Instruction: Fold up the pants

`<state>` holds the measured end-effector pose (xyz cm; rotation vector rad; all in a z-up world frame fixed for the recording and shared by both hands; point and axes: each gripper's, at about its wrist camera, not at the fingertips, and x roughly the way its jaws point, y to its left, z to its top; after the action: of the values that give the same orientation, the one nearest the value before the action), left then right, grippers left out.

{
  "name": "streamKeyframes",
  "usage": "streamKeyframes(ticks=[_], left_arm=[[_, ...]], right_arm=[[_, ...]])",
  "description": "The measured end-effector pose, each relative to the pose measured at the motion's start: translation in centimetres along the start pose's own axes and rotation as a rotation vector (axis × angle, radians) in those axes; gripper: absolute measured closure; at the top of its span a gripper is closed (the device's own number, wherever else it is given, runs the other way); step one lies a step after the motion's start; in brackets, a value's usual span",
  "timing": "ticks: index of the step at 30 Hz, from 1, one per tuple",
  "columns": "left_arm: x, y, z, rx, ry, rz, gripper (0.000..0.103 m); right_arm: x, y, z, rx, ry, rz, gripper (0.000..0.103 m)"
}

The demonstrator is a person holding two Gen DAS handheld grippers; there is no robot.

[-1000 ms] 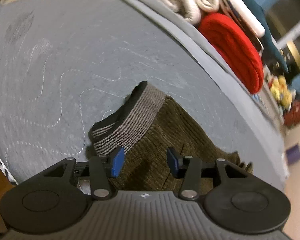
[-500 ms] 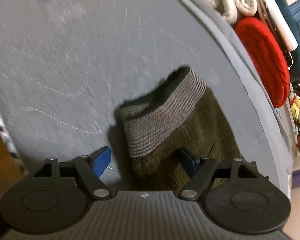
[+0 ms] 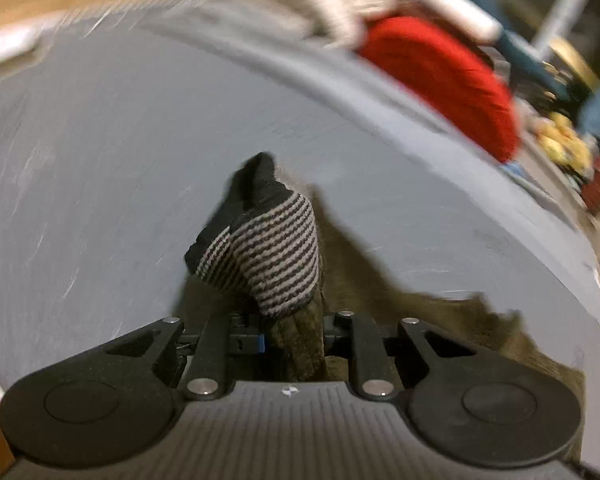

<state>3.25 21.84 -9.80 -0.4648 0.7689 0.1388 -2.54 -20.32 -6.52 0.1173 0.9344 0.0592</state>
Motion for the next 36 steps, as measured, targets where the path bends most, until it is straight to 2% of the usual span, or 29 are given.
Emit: streamKeyframes(ticks=[2, 6, 10, 13, 15, 16, 17, 18, 19, 22, 24, 26, 28, 29, 32, 36], left_arm=[[-1.8, -3.9, 0.4, 0.086, -0.039, -0.045, 0.082], [-6.5, -15.0, -0.7, 0.318, -0.111, -0.183, 0.083], [-11.4, -27.4, -6.1, 0.562, -0.13, -0.351, 0.084], [-12.5, -34.1, -12.9, 0.723, -0.065, -0.45, 0.077], [-10.9, -37.2, -17.1, 0.827, 0.059, -0.486, 0.056], [-10.1, -37.9, -18.6, 0.852, 0.122, -0.481, 0.056], [-9.5, -38.0, -19.8, 0.852, 0.178, -0.475, 0.055], [-9.3, -37.5, -20.2, 0.832, 0.203, -0.487, 0.052], [-9.4, -36.7, -20.4, 0.806, 0.213, -0.506, 0.05], [-10.6, -33.2, -19.9, 0.768, 0.166, -0.493, 0.044], [-10.7, -30.8, -18.7, 0.736, 0.153, -0.473, 0.039], [-9.7, -29.5, -16.7, 0.694, 0.147, -0.436, 0.039], [-9.9, -27.8, -16.6, 0.639, 0.146, -0.394, 0.039], [-9.7, -26.7, -16.3, 0.608, 0.157, -0.38, 0.039], [-9.2, -24.3, -15.8, 0.573, 0.171, -0.356, 0.04], [-9.2, -22.8, -15.0, 0.524, 0.164, -0.347, 0.041]], right_arm=[[-0.6, -1.0, 0.2, 0.048, -0.022, 0.009, 0.045], [-2.0, -3.3, 0.5, 0.103, -0.079, 0.003, 0.046], [-3.0, -6.5, 0.5, 0.195, -0.135, -0.024, 0.046], [-3.5, -9.2, 0.4, 0.27, -0.18, -0.077, 0.046], [-3.8, -11.1, 0.2, 0.324, -0.203, -0.116, 0.046], [-4.0, -12.1, 0.1, 0.353, -0.213, -0.134, 0.046], [-4.1, -12.9, 0.0, 0.375, -0.219, -0.149, 0.048], [-4.1, -13.8, -0.2, 0.4, -0.216, -0.177, 0.052], [-4.0, -14.6, -0.4, 0.421, -0.212, -0.19, 0.051], [-4.0, -16.4, -1.2, 0.501, -0.208, -0.135, 0.051], [-4.2, -16.2, -1.4, 0.497, -0.22, -0.112, 0.05], [-4.4, -15.5, -1.5, 0.504, -0.233, -0.039, 0.046], [-4.5, -14.8, -1.6, 0.526, -0.225, 0.047, 0.037], [-4.3, -14.3, -1.8, 0.538, -0.21, 0.082, 0.037], [-3.7, -13.1, -1.9, 0.557, -0.161, 0.075, 0.037], [-4.2, -13.0, -1.9, 0.578, -0.178, 0.038, 0.037]])
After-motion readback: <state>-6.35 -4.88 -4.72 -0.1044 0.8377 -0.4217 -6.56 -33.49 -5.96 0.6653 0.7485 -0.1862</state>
